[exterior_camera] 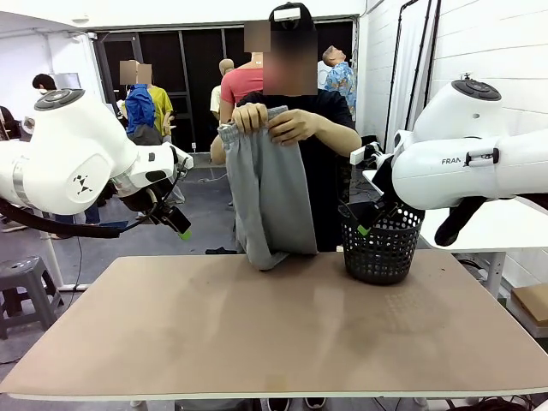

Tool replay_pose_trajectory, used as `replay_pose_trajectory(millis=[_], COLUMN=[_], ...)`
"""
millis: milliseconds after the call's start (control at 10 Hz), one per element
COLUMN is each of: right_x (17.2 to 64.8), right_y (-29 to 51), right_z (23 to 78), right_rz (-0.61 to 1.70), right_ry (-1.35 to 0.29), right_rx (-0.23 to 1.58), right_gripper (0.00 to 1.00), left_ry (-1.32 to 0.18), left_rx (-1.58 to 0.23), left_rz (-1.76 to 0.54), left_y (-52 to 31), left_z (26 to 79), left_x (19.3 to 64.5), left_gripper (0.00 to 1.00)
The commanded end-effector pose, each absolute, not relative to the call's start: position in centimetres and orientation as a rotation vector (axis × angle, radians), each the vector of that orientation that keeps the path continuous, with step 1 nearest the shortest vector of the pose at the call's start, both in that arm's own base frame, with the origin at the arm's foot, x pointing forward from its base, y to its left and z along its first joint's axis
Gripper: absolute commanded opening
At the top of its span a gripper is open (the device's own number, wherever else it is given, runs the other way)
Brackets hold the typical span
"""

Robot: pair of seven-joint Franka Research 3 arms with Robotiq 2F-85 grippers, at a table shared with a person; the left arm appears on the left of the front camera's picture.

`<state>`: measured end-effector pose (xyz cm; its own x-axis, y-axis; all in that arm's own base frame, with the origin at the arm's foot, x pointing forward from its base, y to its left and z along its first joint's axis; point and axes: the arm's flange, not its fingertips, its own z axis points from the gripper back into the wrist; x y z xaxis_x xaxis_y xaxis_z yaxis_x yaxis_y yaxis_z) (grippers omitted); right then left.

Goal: Fold the training pants.
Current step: Grab both ends of the Training pants handed by a person.

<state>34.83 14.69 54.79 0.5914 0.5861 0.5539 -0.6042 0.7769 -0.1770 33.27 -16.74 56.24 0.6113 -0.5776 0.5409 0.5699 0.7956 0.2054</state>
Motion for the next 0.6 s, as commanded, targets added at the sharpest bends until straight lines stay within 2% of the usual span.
replay_pose_trajectory(millis=[0, 500], right_x=[34.81, 34.81], right_y=[14.73, 14.73], right_z=[54.76, 54.76], right_rz=[0.694, 0.694], right_ry=[-0.626, -0.626], right_rx=[0.041, 0.041], right_gripper=[1.0, 1.0], left_ry=[-0.632, -0.632], left_rx=[0.016, 0.016], left_rz=[-0.672, -0.672], left_y=[-16.65, -16.65], left_z=[56.26, 56.26], left_x=[33.35, 33.35], left_gripper=[1.0, 1.0])
